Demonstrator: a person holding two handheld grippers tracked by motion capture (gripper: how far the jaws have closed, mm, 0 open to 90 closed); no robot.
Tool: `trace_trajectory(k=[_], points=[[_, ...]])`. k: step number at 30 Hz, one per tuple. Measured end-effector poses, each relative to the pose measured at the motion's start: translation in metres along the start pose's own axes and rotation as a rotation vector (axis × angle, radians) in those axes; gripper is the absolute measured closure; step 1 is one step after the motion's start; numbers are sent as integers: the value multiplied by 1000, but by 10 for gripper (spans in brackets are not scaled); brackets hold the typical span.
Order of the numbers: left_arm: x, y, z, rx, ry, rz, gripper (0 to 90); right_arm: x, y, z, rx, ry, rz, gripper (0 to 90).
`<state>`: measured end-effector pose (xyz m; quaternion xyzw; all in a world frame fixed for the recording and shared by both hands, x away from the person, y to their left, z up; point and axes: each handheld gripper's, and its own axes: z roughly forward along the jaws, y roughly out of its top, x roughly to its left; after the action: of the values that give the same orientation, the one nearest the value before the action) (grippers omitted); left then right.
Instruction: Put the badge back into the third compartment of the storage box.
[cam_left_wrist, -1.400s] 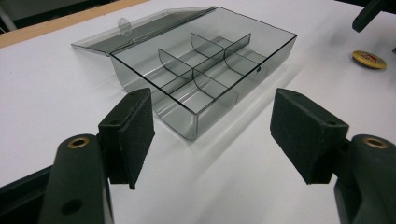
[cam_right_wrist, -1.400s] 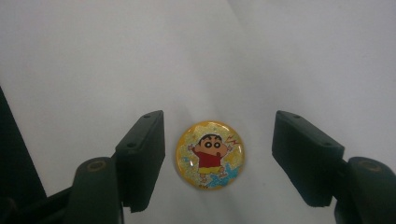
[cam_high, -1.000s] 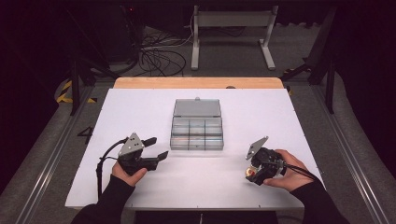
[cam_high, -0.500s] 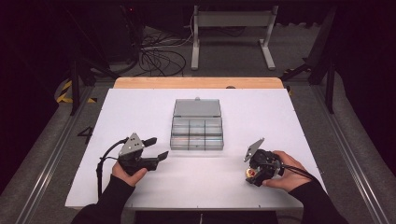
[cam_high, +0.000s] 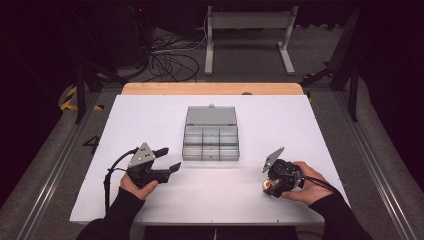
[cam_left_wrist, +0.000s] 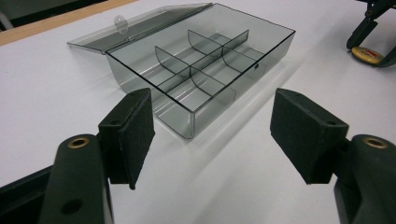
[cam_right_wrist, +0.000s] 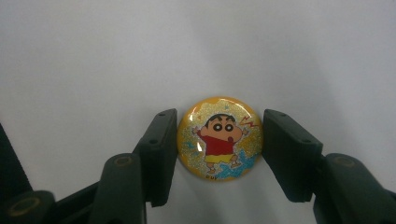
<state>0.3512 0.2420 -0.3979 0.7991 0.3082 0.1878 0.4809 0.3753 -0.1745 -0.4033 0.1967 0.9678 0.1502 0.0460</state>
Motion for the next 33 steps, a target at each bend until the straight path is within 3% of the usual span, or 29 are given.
trace_trajectory(k=[17, 33], points=[[0, 0, 0, -1, 2, -1, 309, 1, 0, -1, 1, -2, -12, 480], [0, 0, 0, -4, 2, -8, 309, -1, -2, -22, -116, -35, -1, 479]])
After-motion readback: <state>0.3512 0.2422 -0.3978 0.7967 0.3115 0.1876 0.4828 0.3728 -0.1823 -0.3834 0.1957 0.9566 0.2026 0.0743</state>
